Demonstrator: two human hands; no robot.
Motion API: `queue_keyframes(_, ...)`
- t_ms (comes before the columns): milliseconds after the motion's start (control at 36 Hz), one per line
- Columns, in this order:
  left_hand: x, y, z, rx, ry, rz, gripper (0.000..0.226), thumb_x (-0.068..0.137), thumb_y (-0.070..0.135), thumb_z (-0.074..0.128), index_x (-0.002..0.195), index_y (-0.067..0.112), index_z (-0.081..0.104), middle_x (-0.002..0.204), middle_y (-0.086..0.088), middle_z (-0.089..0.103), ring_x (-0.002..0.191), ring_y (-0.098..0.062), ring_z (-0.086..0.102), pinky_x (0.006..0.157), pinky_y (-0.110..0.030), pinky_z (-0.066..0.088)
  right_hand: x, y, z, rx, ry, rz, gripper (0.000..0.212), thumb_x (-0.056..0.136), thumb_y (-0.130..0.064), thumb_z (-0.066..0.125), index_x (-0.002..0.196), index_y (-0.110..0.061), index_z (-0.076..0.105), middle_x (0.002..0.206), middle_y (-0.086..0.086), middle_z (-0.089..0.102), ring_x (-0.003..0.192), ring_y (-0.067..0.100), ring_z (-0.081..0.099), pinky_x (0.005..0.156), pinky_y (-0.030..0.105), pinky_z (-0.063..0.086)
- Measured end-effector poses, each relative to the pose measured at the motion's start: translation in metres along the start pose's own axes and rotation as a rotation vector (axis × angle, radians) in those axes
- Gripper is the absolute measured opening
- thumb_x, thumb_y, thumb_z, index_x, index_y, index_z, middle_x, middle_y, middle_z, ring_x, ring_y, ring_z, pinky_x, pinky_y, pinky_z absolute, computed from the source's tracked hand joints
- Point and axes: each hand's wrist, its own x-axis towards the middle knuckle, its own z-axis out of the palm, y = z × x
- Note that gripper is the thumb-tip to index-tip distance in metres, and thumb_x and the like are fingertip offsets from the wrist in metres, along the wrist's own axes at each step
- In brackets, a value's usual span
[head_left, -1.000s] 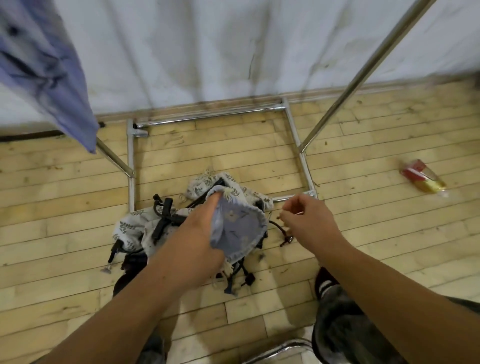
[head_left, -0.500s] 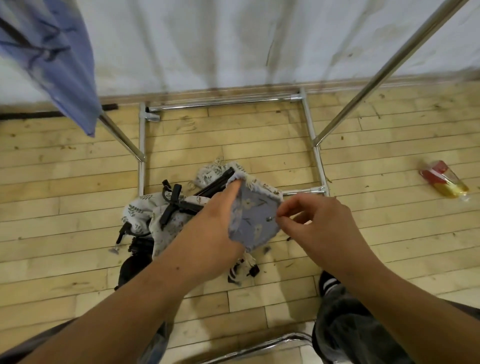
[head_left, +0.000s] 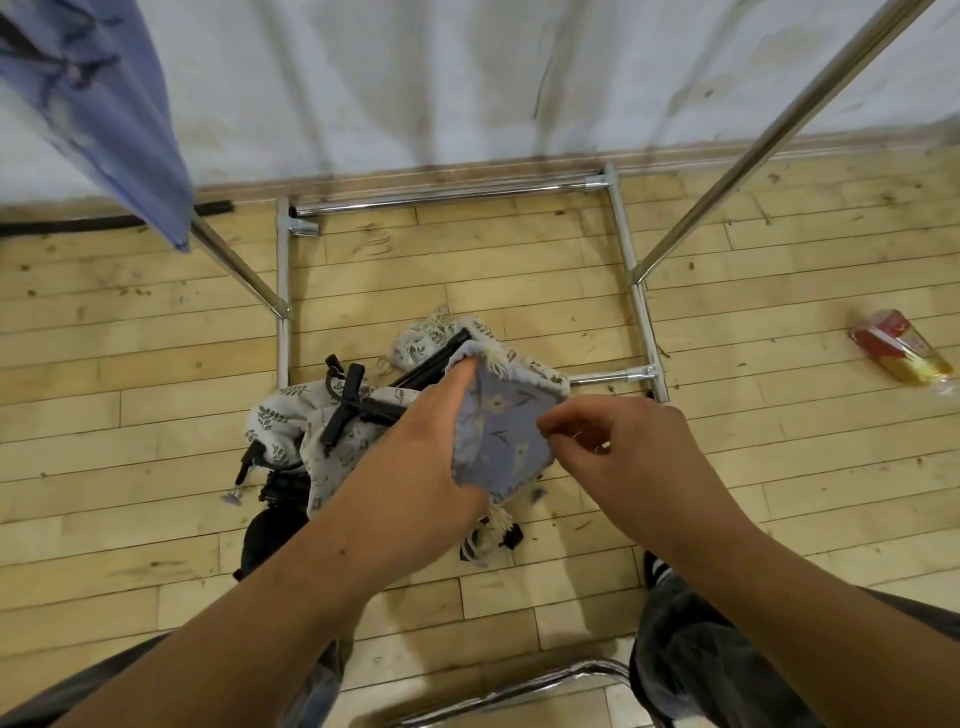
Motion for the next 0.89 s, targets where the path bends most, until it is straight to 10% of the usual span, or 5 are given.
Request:
queue_keyframes(167, 0.003, -0.008, -0.01, 0.02, 0.033, -0.024, 0.107, 0.091, 0.027, 0.073, 0.158, 0.053, -0.005, 0.166, 0.013, 0.028, 0.104, -0.01, 0.069, 0.062, -0.016, 0.054, 0.003, 0.002, 0.003, 0.035, -0.004, 0.022, 0.015, 0.096, -0.022, 0.072, 0.101, -0.034, 0.078, 0.085, -0.025, 0.07, 0.085, -0.016, 0.064, 0.069, -0.001, 0.046)
queue_keyframes(278, 0.005, -0.013, -0.035, 0.065, 0.117, -0.124, 0.106, 0.089, 0.016, 0.071, 0.16, 0.05, 0.0, 0.146, -0.014, 0.055, 0.054, -0.003, 0.062, 0.043, -0.012, 0.042, 0.008, 0.004, 0.005, 0.065, -0.014, 0.049, 0.017, 0.096, -0.018, 0.07, 0.099, -0.032, 0.078, 0.085, -0.022, 0.073, 0.08, -0.013, 0.066, 0.062, 0.001, 0.046)
queue_keyframes(389, -0.002, -0.01, -0.056, 0.035, 0.179, -0.162, 0.106, 0.088, 0.009, 0.069, 0.162, 0.045, 0.003, 0.13, -0.019, 0.064, 0.043, -0.004, 0.053, 0.036, -0.009, 0.031, 0.009, 0.006, 0.008, 0.156, 0.03, 0.092, 0.015, 0.096, -0.017, 0.07, 0.098, -0.031, 0.077, 0.083, -0.015, 0.074, 0.073, -0.002, 0.069, 0.06, 0.013, 0.056)
queue_keyframes(889, -0.019, -0.021, -0.086, 0.011, 0.219, -0.169, 0.107, 0.092, 0.014, 0.07, 0.162, 0.044, -0.005, 0.149, -0.019, 0.052, 0.041, -0.004, 0.053, 0.035, -0.012, 0.033, 0.034, 0.06, 0.064, -0.204, -0.254, 0.264, 0.019, 0.097, -0.028, 0.069, 0.116, -0.028, 0.068, 0.108, -0.015, 0.068, 0.083, 0.001, 0.065, 0.068, 0.009, 0.039)
